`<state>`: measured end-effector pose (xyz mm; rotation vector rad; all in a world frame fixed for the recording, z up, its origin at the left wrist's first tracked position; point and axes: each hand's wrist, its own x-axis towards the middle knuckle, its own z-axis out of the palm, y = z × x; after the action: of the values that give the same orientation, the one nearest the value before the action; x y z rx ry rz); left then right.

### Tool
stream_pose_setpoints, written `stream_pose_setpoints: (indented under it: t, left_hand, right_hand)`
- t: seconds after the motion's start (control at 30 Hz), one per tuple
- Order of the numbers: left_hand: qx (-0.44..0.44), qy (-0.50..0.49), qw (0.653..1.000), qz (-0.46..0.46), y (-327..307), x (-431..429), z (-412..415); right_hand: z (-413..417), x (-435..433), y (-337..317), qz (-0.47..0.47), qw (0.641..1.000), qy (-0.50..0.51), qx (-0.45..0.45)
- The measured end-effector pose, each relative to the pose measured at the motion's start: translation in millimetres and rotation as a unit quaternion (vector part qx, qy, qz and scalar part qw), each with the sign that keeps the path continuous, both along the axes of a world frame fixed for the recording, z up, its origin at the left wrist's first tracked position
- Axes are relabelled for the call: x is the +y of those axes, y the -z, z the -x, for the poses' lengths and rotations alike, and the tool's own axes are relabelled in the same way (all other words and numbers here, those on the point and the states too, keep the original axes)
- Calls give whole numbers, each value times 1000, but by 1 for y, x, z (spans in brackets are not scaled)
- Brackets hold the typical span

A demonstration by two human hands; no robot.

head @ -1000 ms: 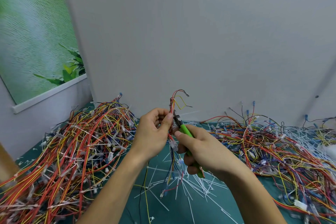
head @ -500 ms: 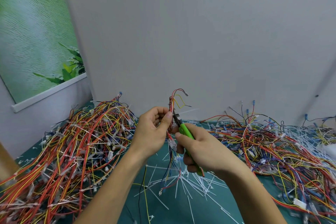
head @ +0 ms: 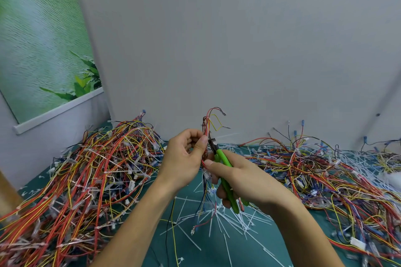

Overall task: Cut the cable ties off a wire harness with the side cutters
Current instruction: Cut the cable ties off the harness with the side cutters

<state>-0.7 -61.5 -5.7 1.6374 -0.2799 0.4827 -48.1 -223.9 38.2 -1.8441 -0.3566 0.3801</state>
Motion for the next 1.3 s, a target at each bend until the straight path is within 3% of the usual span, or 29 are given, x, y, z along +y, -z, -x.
stream_pose_setpoints:
  t: [0.53,0.8,1.13,1.3]
  left_hand:
    - [-33,7,999,-33,-3,-1,5]
    - [-35,-17,998,-51,-4,1,3]
    - [19,-36,998,50,-1,-7,2]
    - [12,-42,999,-5,0,-5,1]
  right_hand:
    - [-1,-5,-4,-85,992,-19,92]
    - [-3,-4,1,-49,998,18,40]
    - [0,6,0,-29,999,33,-12]
    - [0,8,3,-8,999,29,-15]
